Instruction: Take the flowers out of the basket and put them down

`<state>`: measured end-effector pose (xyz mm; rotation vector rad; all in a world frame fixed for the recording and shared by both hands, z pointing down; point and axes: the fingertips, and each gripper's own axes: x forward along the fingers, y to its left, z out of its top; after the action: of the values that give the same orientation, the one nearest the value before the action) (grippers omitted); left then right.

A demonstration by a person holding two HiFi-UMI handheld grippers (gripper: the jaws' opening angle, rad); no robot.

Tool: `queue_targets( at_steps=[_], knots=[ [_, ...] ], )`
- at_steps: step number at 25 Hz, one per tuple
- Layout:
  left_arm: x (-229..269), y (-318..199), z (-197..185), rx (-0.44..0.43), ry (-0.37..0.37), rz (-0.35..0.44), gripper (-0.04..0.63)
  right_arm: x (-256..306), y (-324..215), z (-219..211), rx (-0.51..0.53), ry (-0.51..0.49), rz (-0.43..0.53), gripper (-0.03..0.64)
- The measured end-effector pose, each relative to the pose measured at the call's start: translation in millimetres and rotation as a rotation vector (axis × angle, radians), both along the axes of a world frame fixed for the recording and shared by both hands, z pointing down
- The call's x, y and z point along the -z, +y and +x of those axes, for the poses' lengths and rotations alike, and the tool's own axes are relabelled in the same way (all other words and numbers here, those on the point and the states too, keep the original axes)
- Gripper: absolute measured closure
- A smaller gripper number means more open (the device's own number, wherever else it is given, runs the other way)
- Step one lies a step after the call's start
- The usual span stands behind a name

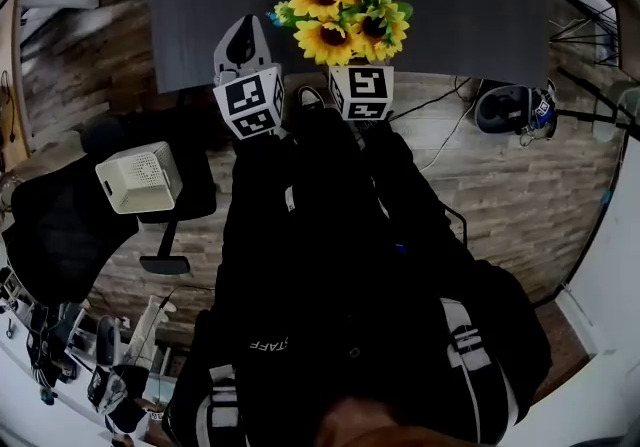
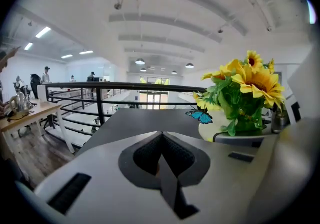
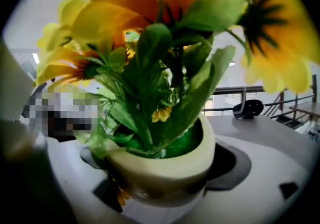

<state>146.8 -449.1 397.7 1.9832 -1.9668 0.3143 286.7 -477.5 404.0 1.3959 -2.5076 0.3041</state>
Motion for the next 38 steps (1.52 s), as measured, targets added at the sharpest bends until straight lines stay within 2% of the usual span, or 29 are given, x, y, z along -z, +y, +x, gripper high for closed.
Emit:
queue_targets(
  at_steps=[15,23,31,38],
  knots=[
    [-86,4,-3,-0.008,0.001,-0.051,0.597,-97,-6,3,-0.034,0.029,-0.044,0.06],
    [-106,9,-19,-0.015,0.014,-0.072,0.597,-137,1,-13,-0.04,0.074,-0.107,0.06],
    [-109,7,-21,0.007,0.016,-0.077,0.597,-161,2,-8,-0.047,0.11,-0.169,0.06],
    [-112,11,-23,0.005,0.017,-0.106,0.597,-159,8,-13,0.035,0.125,-0.166,0.06]
  ],
)
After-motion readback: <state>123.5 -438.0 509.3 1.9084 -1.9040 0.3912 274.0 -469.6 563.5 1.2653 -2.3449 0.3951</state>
